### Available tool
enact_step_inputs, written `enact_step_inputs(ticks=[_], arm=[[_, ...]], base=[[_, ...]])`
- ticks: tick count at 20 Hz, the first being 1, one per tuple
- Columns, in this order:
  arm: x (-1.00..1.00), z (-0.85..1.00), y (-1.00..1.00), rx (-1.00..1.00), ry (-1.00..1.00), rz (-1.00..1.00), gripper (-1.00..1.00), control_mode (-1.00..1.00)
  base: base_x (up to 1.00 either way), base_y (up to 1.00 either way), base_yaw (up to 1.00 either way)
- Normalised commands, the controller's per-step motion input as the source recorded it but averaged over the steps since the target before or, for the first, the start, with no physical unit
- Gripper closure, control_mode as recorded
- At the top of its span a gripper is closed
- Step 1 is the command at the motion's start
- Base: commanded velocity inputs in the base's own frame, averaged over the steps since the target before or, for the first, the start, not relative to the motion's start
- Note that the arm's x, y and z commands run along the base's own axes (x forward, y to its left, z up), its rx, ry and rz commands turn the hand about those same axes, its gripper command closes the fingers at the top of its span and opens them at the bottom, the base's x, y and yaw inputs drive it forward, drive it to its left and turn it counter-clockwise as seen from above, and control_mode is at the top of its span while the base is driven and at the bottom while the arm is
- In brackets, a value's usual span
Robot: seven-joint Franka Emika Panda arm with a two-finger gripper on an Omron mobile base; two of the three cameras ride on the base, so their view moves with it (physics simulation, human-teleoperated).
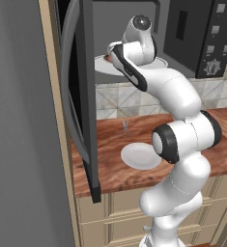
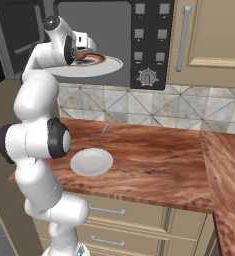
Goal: Pick the onion from the counter and place it in the microwave.
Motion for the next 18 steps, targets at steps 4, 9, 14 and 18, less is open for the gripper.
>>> enact_step_inputs(ticks=[4, 9, 14, 18], arm=[[0.0, 0.0, -0.13, 0.0, 0.0, -0.02, -1.0, -1.0], [-0.11, -0.05, -0.02, 0.0, 0.0, -0.03, -1.0, -1.0], [-0.16, -0.01, 0.0, 0.0, 0.0, -0.02, -1.0, -1.0], [-0.58, 0.0, 0.0, 0.0, 0.0, 0.0, -1.0, -1.0]], base=[[0.0, 0.0, 0.0], [0.0, 0.0, 0.0], [0.0, 0.0, 0.0], [0.0, 0.0, 0.0]])
